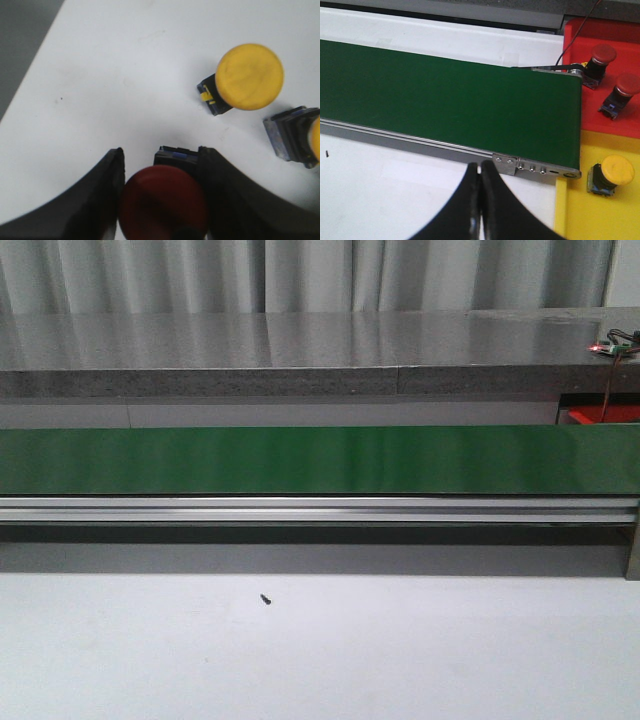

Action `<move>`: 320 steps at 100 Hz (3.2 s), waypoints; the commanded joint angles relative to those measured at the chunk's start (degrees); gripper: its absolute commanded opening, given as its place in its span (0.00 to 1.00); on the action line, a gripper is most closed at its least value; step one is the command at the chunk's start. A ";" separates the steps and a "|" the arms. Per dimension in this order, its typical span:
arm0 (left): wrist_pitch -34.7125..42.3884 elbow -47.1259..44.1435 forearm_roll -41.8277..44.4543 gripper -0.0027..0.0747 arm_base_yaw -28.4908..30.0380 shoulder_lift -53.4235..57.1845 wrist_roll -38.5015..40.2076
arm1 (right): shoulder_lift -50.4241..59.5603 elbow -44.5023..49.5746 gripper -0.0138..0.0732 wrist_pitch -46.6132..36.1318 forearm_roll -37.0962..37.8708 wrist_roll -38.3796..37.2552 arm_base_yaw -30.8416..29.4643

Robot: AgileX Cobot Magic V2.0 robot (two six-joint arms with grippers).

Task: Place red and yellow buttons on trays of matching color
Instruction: 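Grasp the red push-button with the left gripper and lift it, then set the red button on the green belt and open the left gripper, then grasp a yellow push-button from the table with the left gripper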

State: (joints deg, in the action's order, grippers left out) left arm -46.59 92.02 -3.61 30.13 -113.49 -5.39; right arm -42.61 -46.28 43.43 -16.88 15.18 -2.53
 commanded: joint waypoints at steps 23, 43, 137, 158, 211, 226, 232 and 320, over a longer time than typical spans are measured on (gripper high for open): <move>-2.99 1.76 -0.56 0.39 -4.48 12.41 -0.03 | 0.31 -1.55 0.08 -3.25 -1.06 0.46 -0.04; -6.56 1.76 -0.56 0.39 -10.88 14.01 -1.08 | 0.31 -1.55 0.08 -3.25 -1.06 0.46 -0.04; -9.83 1.18 0.48 0.58 -19.57 9.61 -3.27 | 0.31 -1.55 0.08 -3.25 -1.06 0.46 -0.04; -9.88 1.18 -0.85 0.77 -19.57 9.82 -3.27 | 0.31 -1.55 0.08 -3.25 -1.06 0.46 -0.04; -4.19 1.42 -4.88 0.77 -15.13 17.02 -3.70 | 0.31 -1.55 0.08 -3.25 -1.06 0.46 -0.04; -3.95 1.42 -4.88 0.77 -10.61 16.42 -2.54 | 0.31 -1.55 0.08 -3.25 -1.06 0.46 -0.04; -3.40 1.42 -4.88 0.77 -9.31 16.02 -1.54 | 0.31 -1.55 0.08 -3.25 -1.06 0.46 -0.04; -0.59 10.88 -6.72 0.76 -3.97 -1.53 9.47 | 0.31 -1.55 0.08 -3.25 -1.06 0.46 -0.04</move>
State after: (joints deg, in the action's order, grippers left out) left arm -48.66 99.78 -9.07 26.08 -116.46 3.25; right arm -42.61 -46.28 43.43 -16.88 15.18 -2.53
